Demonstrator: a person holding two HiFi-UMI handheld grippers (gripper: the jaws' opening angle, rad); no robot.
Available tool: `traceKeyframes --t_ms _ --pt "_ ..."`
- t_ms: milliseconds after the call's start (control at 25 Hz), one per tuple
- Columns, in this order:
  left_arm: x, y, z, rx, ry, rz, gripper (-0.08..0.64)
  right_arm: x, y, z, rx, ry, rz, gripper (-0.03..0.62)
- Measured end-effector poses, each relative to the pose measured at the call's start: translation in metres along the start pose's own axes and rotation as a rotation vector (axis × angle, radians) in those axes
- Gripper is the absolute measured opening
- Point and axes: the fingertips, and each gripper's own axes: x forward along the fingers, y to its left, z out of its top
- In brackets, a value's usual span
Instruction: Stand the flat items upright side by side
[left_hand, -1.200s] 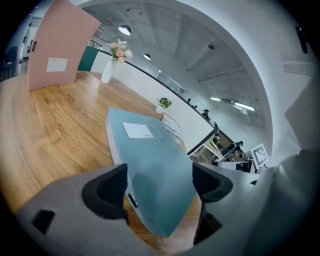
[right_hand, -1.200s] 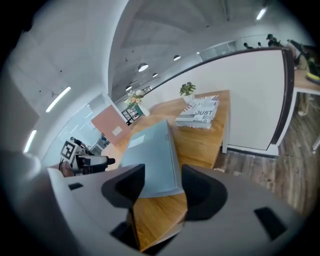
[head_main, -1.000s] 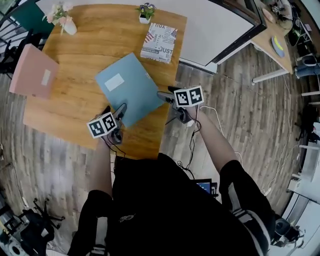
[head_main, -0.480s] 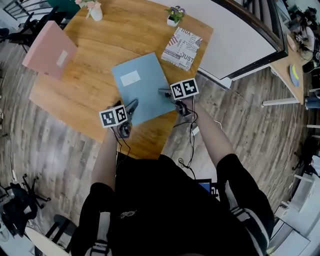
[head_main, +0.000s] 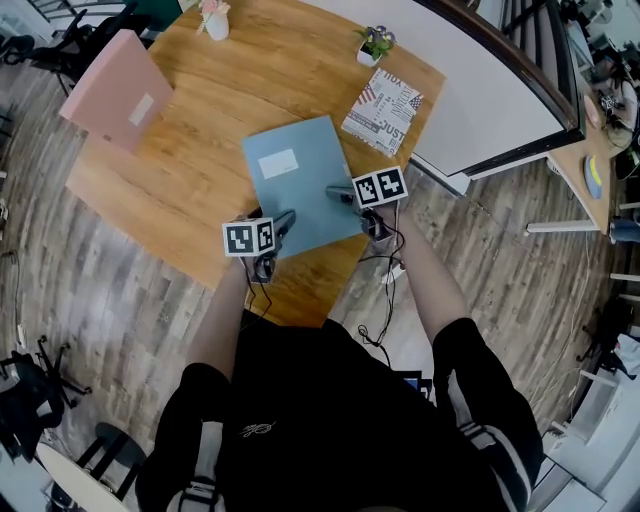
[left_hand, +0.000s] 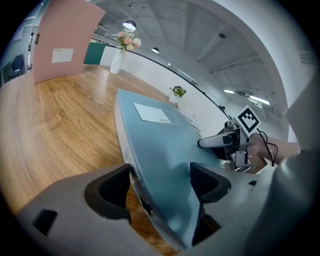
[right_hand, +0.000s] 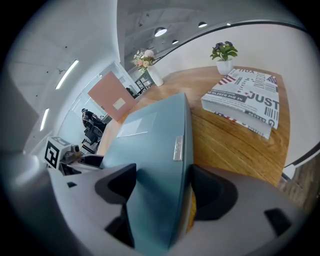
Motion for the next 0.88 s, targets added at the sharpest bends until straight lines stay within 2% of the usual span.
traceKeyframes --t_ms 320,880 --pt "-0.023 0.017 -0.012 -0.015 0.021 0.014 0.387 0.011 0.028 -0.007 -0.02 0.027 0.002 0.35" --pt "-0.094 0.074 -0.051 -0.106 0.012 0.062 0.387 0.061 0.115 -0.009 -0.147 0.131 0.059 0.354"
